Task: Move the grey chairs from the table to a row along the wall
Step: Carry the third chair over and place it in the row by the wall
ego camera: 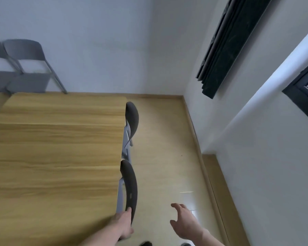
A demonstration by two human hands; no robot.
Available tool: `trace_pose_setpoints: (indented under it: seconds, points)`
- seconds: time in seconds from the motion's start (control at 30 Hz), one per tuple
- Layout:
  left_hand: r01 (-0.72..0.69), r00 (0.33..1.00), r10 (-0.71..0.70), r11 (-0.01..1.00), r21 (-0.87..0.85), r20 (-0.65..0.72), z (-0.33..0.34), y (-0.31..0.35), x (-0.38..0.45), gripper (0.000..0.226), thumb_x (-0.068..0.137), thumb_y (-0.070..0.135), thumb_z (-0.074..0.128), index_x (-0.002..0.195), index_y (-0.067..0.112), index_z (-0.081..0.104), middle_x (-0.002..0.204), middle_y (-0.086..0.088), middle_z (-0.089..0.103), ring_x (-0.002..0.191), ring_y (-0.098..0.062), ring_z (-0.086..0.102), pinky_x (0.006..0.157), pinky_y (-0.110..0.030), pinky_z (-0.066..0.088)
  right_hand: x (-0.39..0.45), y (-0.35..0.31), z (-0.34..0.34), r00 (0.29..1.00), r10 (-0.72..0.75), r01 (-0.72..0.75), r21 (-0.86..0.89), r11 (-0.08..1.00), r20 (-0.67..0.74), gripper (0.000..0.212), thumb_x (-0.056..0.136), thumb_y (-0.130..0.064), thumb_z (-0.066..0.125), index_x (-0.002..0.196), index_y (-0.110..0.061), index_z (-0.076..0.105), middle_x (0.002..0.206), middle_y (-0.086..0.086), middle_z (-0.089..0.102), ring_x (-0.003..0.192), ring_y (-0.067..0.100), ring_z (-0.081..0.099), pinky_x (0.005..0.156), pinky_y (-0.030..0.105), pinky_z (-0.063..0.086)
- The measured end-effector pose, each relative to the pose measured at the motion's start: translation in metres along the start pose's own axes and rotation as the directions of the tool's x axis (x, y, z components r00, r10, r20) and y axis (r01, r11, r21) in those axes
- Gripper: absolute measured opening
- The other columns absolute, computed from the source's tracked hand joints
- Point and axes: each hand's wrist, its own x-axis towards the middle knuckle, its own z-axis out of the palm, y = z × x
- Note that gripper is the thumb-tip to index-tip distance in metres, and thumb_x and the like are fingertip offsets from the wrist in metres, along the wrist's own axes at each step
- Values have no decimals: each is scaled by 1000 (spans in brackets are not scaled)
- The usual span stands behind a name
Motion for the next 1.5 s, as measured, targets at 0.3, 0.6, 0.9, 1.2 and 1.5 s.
trace_pose_setpoints:
  seconds: [0.3, 0.6, 0.9, 1.2, 1.5]
  points:
    - [-50, 996, 55, 997, 66, -77, 11, 41, -1, 74, 92, 16, 54, 153, 2, 14, 139, -13, 52, 126, -30, 52, 98, -37, 48, 21, 15, -16, 997, 26, -21, -77, 997, 67, 61, 92, -23, 54, 149, -20, 33, 148, 3, 39, 134, 20, 44, 109, 28, 35]
    - [-330, 942, 326, 943, 50, 77, -5, 79, 0, 77, 83, 33, 68, 149, 22, 29, 138, -11, 52, 122, -35, 52, 98, -43, 47, 36, 35, -15, 983, 129, -122, -60, 991, 128, 60, 90, -18, 52, 148, -18, 36, 147, 5, 44, 135, 19, 43, 110, 25, 33]
    - [-381, 781, 531, 823, 422, -329, -118, 106, 70, 59, 76, -4, 64, 130, 13, 45, 141, -5, 33, 122, -28, 42, 90, -42, 50, 53, 22, 14, 960, 156, -186, 114, 976, 233, 63, 94, -35, 55, 148, -12, 32, 141, 7, 53, 128, 23, 51, 102, 28, 41]
    - [-296, 844, 502, 730, 616, -189, -110, 127, 116, 30, 81, 18, 74, 109, 15, 62, 116, -4, 57, 116, -26, 42, 82, -40, 47, 78, 11, 44, 965, 161, -212, 254, 944, 206, 15, 94, -33, 48, 96, -18, 47, 112, 11, 66, 94, 31, 62, 75, 33, 49]
    - [-296, 897, 435, 728, 618, -83, -135, 143, 87, 19, 77, 9, 71, 96, 15, 73, 105, -8, 57, 87, -33, 64, 80, -41, 56, 60, 15, 33, 965, 196, -239, 277, 931, 174, 24, 88, -33, 42, 97, -20, 59, 115, 13, 69, 109, 32, 64, 87, 36, 52]
